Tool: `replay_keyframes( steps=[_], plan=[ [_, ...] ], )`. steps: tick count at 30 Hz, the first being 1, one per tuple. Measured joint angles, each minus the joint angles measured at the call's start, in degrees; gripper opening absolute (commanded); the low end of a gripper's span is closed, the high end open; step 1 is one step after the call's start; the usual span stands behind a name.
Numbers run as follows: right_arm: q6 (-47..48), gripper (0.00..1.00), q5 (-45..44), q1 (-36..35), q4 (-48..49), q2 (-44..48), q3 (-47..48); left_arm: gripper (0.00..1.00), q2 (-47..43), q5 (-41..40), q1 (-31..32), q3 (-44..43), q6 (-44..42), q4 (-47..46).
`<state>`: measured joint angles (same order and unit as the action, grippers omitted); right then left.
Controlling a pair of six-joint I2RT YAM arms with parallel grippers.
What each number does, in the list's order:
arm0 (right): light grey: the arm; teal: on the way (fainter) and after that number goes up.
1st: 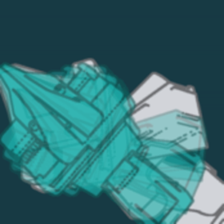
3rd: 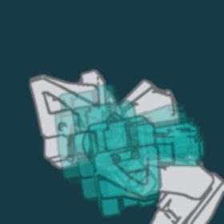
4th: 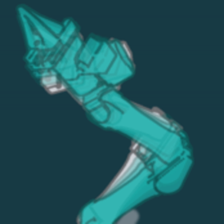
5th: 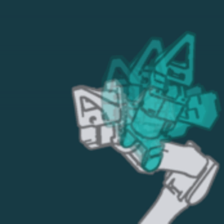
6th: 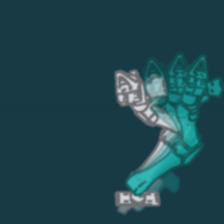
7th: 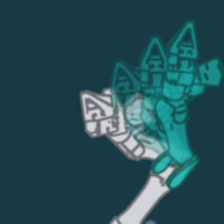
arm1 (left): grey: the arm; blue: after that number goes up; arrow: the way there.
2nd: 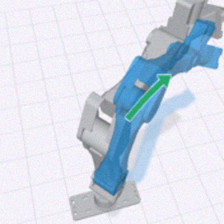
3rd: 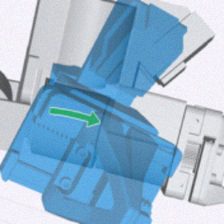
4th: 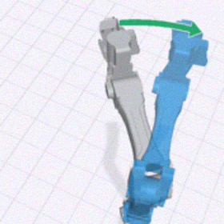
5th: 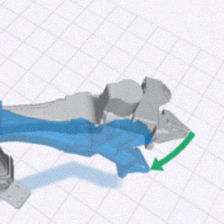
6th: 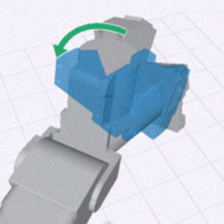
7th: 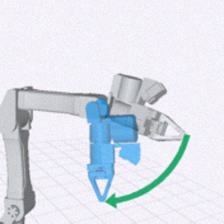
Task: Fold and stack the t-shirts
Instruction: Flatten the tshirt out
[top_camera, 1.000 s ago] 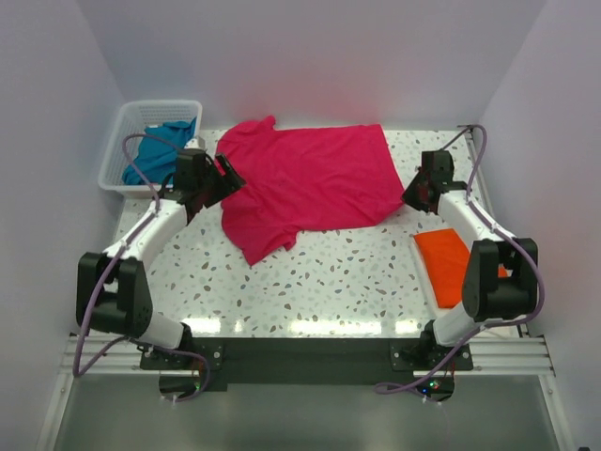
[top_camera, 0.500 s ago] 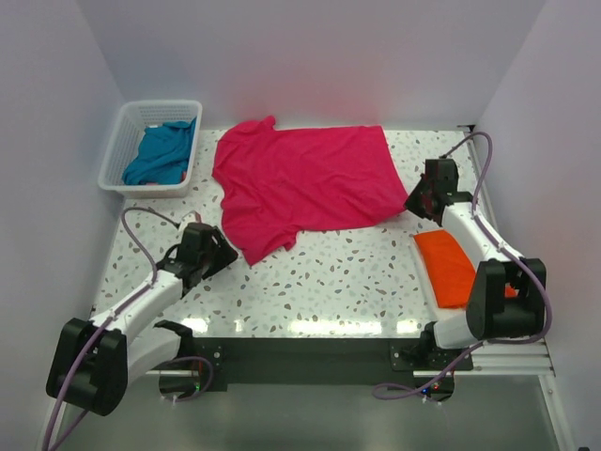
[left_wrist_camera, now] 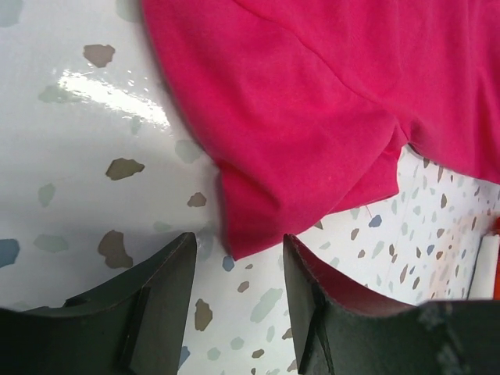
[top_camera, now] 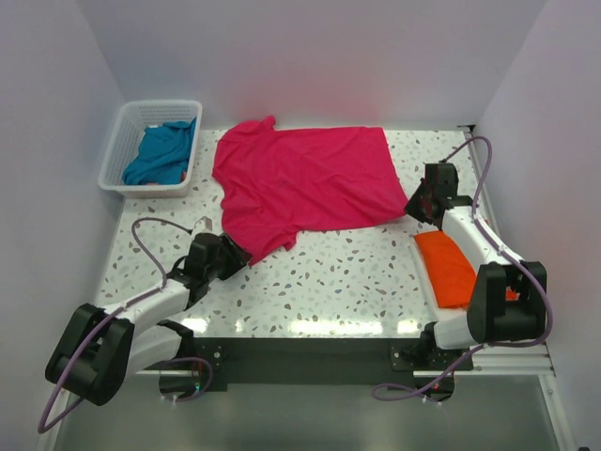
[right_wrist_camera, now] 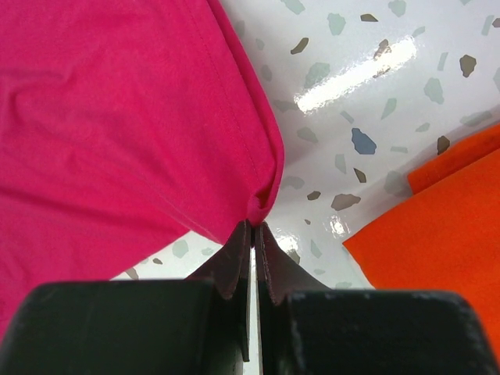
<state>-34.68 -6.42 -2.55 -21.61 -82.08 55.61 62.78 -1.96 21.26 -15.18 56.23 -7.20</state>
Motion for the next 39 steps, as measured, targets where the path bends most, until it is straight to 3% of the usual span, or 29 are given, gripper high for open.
replay_keyframes(
  steps=[4, 10, 18, 25, 35, 36, 39],
  plan=[
    [0.0, 0.0, 0.0, 0.0, 0.0, 0.0, -0.1, 0.49, 2.5, 0.5, 0.9, 0.0, 0.3, -3.2],
    [0.0, 0.0, 0.0, 0.0, 0.0, 0.0, -0.1, 0.21, 4.4, 0.7, 2.1, -0.2, 0.4, -4.1],
    [0.0, 0.0, 0.0, 0.0, -0.4, 0.0, 0.8, 0.0, 4.7, 0.5, 2.1, -8.1, -2.4, 0.9],
    [0.4, 0.0, -0.1, 0.0, -0.6, 0.1, 2.1, 0.0, 1.7, 0.7, 2.1, -18.0, -5.9, 8.1],
    [2.4, 0.0, -2.4, 0.0, -3.8, 3.2, 4.2, 0.0, -8.5, 2.3, 1.2, -27.1, -7.8, 25.9],
    [2.5, 0.0, -2.7, 0.0, -4.1, 3.6, 4.4, 0.02, -9.1, 2.8, 0.9, -26.9, -7.8, 26.5],
    [2.9, 0.0, -3.1, 0.0, -4.5, 3.2, 5.3, 0.34, -9.5, 5.9, 0.5, -23.8, -8.2, 25.5]
  ],
)
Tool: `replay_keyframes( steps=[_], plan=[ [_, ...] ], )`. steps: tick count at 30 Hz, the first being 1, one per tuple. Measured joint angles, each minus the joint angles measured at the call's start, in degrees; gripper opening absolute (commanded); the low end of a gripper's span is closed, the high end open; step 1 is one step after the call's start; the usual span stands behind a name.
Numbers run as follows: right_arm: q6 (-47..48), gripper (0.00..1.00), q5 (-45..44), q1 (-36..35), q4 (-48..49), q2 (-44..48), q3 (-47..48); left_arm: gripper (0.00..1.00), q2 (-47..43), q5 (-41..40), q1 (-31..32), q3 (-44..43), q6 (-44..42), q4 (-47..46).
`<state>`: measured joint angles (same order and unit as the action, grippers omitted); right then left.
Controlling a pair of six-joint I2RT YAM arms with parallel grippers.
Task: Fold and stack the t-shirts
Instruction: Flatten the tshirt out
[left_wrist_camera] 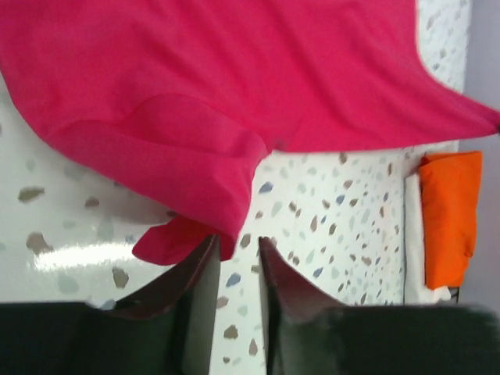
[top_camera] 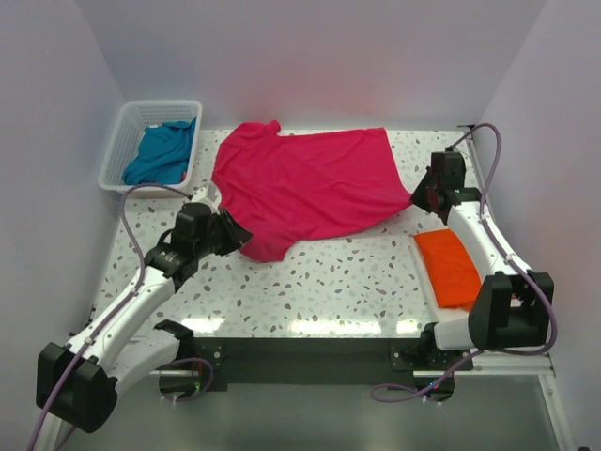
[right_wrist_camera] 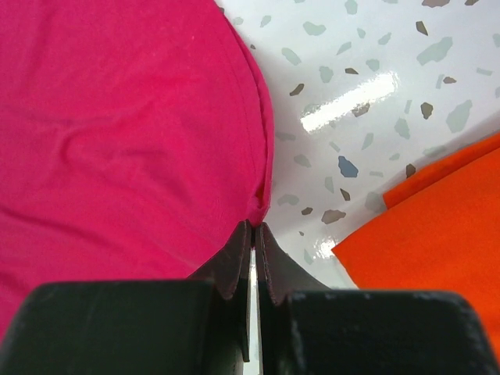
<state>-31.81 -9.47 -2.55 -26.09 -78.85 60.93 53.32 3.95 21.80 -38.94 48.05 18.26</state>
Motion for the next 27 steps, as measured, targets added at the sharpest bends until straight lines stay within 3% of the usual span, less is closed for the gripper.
replay_keyframes(
  steps=[1, 3, 8, 19, 27],
  plan=[
    [0.1, 0.0, 0.0, 0.1, 0.0, -0.8, 0.4, 0.48, 0.6, 1.4, 0.0, 1.7, -0.5, -0.4],
    [0.3, 0.0, 0.2, 0.1, 0.0, -3.0, 1.1, 0.55, 3.0, 3.7, 0.0, 5.5, -1.4, -1.2],
    [0.6, 0.0, 1.2, 0.1, -0.2, -7.8, 1.4, 0.55, 5.8, 5.5, 0.0, 10.1, -3.3, -1.0],
    [0.7, 0.0, 1.7, 0.1, 0.0, -8.1, 1.4, 0.5, 5.1, 5.3, 0.8, 16.9, -4.7, -6.8],
    [0.7, 0.0, 1.7, 0.1, -0.1, -5.7, 0.5, 0.57, 5.6, 5.5, 2.4, 20.9, -3.6, -11.6]
  ],
)
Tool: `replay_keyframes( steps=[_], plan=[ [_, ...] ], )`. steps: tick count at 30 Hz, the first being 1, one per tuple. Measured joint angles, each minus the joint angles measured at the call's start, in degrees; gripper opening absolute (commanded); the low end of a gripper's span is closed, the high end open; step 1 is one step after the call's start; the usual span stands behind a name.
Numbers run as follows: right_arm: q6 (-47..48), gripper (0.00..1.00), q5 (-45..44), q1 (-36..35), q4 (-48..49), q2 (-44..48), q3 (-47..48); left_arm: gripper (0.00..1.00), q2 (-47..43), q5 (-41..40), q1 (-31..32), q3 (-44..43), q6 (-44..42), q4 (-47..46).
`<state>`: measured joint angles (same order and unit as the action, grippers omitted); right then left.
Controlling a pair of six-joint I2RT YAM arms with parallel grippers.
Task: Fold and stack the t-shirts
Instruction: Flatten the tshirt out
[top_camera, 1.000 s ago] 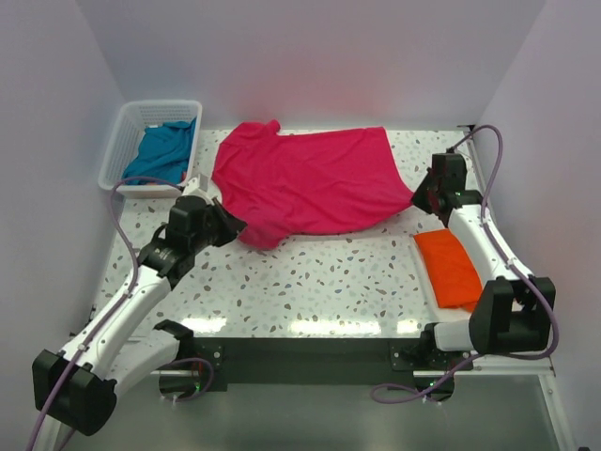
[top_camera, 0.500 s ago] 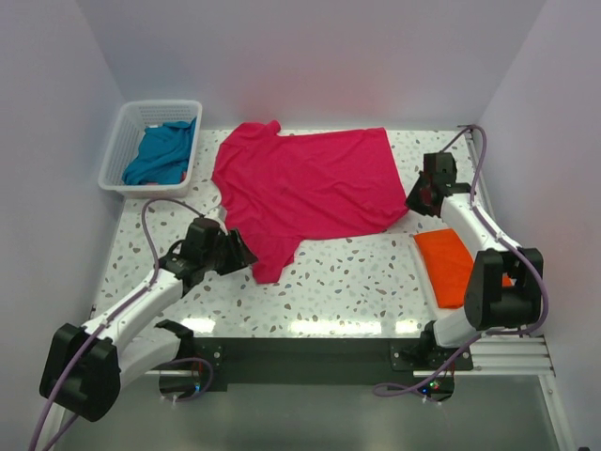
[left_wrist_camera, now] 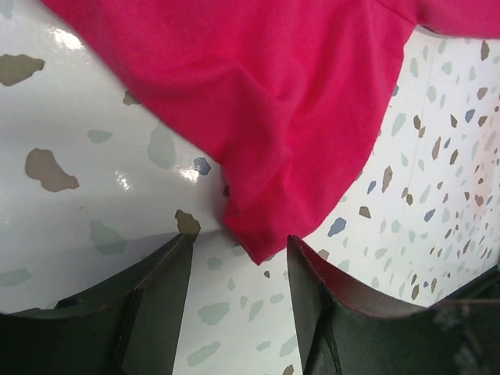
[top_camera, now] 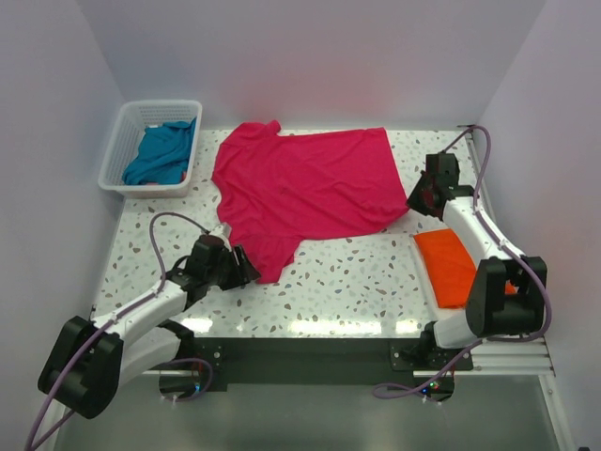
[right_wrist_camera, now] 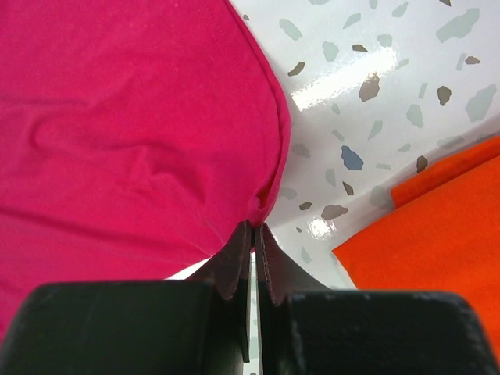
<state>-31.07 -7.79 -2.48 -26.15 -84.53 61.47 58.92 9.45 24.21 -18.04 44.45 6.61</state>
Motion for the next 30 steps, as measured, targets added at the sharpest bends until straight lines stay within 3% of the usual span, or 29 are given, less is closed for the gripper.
replay_keyframes(
  steps=[8, 13, 16, 17, 20, 25, 30],
  plan=[
    [0.0, 0.0, 0.0, 0.0, 0.0, 0.7, 0.0, 0.52, 2.0, 0.8, 2.7, 1.5, 1.7, -6.4],
    [0.0, 0.0, 0.0, 0.0, 0.0, 0.7, 0.0, 0.42, 4.5, 0.9, 4.3, 2.1, 3.4, -10.6],
    [0.0, 0.0, 0.0, 0.0, 0.0, 0.7, 0.0, 0.24, 5.9, 1.0, 4.8, 2.1, 4.3, -11.9],
    [0.0, 0.0, 0.0, 0.0, 0.0, 0.7, 0.0, 0.11, 6.1, 0.9, 4.9, 2.1, 4.5, -11.6],
    [0.0, 0.0, -0.1, 0.0, -0.2, 0.7, 0.0, 0.0, 5.6, 0.6, 4.9, 1.3, 4.2, -9.0],
    [0.0, 0.0, -0.2, 0.0, -1.1, 1.2, 0.1, 0.0, -0.9, -2.4, 4.9, -9.1, 2.6, 1.8],
    [0.1, 0.0, -0.8, 0.0, -3.3, 4.9, 0.4, 0.0, -8.9, -7.4, 4.8, -25.6, 0.5, 10.3]
  ],
)
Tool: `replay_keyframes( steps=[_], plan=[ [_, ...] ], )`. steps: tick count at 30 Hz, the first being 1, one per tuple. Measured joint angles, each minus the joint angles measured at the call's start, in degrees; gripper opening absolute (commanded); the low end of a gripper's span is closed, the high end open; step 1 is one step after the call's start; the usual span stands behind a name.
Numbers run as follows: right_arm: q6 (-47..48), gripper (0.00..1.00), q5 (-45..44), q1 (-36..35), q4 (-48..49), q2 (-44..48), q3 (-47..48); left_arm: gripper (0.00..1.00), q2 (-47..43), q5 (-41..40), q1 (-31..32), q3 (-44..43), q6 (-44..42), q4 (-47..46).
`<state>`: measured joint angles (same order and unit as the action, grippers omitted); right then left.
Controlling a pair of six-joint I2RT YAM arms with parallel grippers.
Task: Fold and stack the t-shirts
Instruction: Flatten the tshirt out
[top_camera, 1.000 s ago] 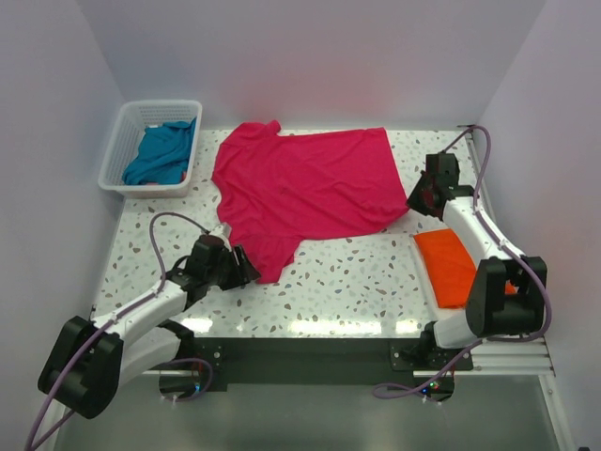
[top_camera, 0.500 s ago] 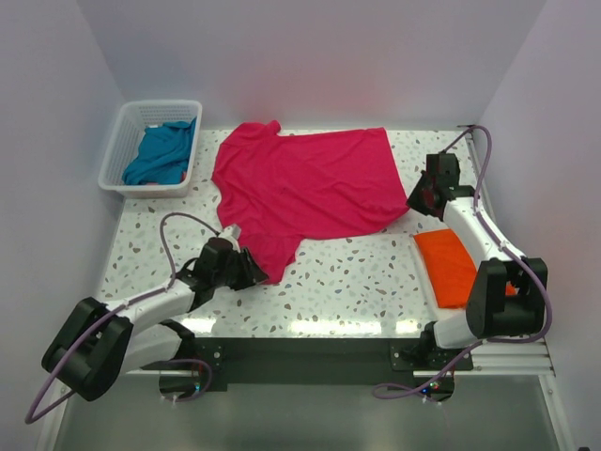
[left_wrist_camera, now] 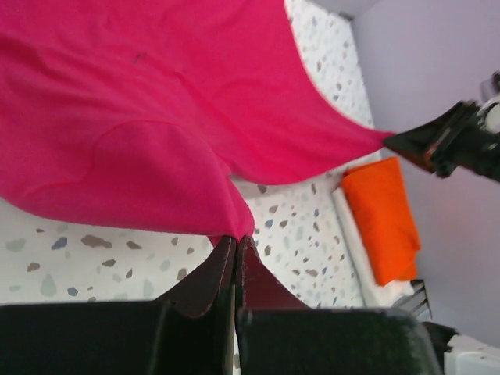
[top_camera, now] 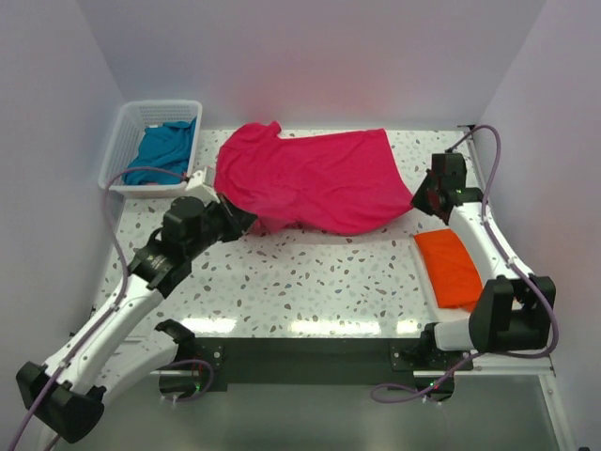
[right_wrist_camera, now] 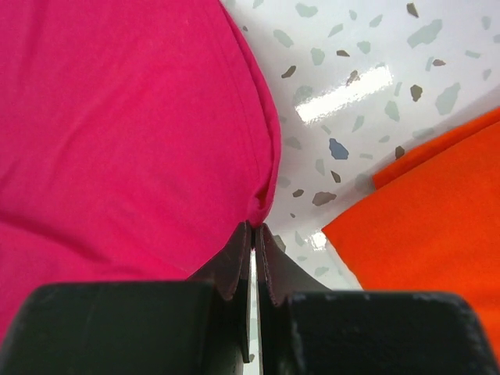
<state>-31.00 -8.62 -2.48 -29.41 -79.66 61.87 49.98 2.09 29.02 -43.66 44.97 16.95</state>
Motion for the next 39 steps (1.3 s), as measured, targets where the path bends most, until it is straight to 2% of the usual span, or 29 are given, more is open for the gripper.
replay_keyframes(
  steps=[6, 14, 18, 23, 28, 30, 33, 36, 39],
  plan=[
    [0.0, 0.0, -2.0, 0.4, -4.6, 8.8, 1.9, 0.0, -7.7, -6.0, 0.0, -15.1, -1.3, 9.9],
    [0.2, 0.0, -3.9, 0.7, -12.3, 22.8, 17.0, 0.0, -11.0, -12.1, 0.0, -34.7, -3.9, 17.8],
    [0.8, 0.0, -3.8, 0.7, -13.5, 25.6, 27.1, 0.0, -10.0, -14.6, 0.0, -41.9, -4.8, 16.9],
    [2.1, 0.0, -2.0, 0.7, -10.5, 24.2, 33.7, 0.0, -5.4, -18.0, 0.0, -44.4, -6.0, 11.5],
    [3.2, 0.0, 1.4, 0.7, -2.7, 15.1, 32.7, 0.0, 7.7, -20.6, -0.9, -47.0, -9.1, 3.6],
    [3.3, 0.0, 2.3, 0.7, 0.5, 9.9, 32.6, 0.0, 15.5, -18.0, -5.0, -50.0, -9.6, -0.3],
    [3.2, 0.0, 4.0, 0.7, 4.6, -1.4, 33.9, 0.0, 27.1, -7.9, -15.8, -54.7, -6.3, -5.9],
    [3.0, 0.0, 5.6, 0.7, 5.8, -12.4, 39.1, 0.0, 44.6, 3.1, -25.6, -67.8, -1.0, -11.5],
    [2.4, 0.0, 7.1, 0.7, 6.7, -22.6, 47.8, 0.0, 62.9, 11.7, -29.9, -87.7, 4.2, -14.8]
  ],
)
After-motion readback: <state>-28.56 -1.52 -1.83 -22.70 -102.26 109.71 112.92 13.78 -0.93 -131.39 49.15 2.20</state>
